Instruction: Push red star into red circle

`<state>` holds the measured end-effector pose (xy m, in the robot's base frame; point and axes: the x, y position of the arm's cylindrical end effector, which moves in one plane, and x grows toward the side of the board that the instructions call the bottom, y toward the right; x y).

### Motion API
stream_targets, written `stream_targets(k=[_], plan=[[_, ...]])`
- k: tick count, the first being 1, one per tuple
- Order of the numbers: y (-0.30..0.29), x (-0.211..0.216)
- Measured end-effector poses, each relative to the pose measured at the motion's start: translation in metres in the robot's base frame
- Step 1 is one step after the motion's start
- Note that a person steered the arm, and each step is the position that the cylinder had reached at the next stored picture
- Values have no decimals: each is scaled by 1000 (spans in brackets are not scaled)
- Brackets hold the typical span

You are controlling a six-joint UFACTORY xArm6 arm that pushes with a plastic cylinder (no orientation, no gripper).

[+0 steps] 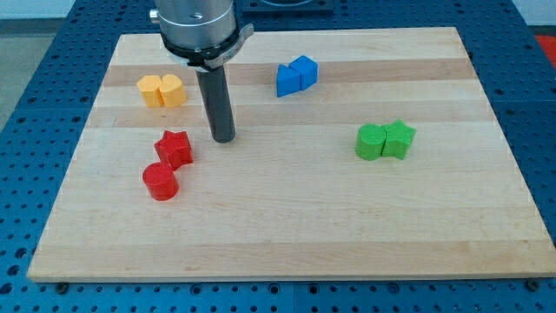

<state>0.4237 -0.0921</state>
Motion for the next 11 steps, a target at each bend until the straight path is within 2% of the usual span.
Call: stream_targets(k=[2,4,5,7,9,11], plan=[[-5,-22],[-16,-14],[-34,-6],[-68,-19],[-68,31],[-78,36]])
